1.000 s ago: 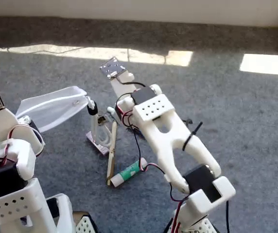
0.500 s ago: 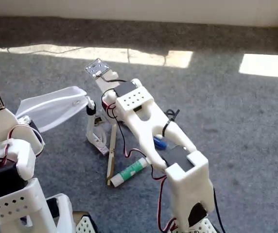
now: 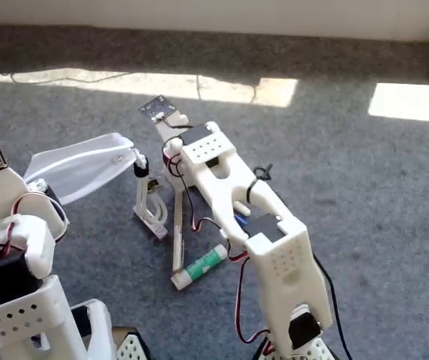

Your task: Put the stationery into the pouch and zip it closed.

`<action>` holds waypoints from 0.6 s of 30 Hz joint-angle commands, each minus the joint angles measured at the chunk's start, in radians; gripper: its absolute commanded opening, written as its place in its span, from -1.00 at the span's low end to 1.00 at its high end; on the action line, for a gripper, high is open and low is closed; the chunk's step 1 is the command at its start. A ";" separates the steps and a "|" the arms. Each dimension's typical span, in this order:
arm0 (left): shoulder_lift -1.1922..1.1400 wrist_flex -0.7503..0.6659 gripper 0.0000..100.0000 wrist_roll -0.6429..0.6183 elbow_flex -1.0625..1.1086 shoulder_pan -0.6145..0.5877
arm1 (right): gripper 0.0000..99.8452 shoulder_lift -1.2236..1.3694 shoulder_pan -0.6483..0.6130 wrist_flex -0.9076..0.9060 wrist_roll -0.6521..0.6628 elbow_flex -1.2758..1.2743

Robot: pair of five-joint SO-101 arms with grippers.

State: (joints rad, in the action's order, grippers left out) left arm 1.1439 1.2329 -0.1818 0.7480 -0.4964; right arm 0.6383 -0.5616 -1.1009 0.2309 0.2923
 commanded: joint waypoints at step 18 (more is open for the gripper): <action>-0.001 0.000 -0.99 -0.011 -0.021 0.001 | -0.98 -0.015 0.101 -0.257 0.129 0.170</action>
State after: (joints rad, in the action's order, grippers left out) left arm 1.1439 1.2329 -0.1818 0.7480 -0.4964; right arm 0.6444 -0.4864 -1.2927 0.3460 0.3705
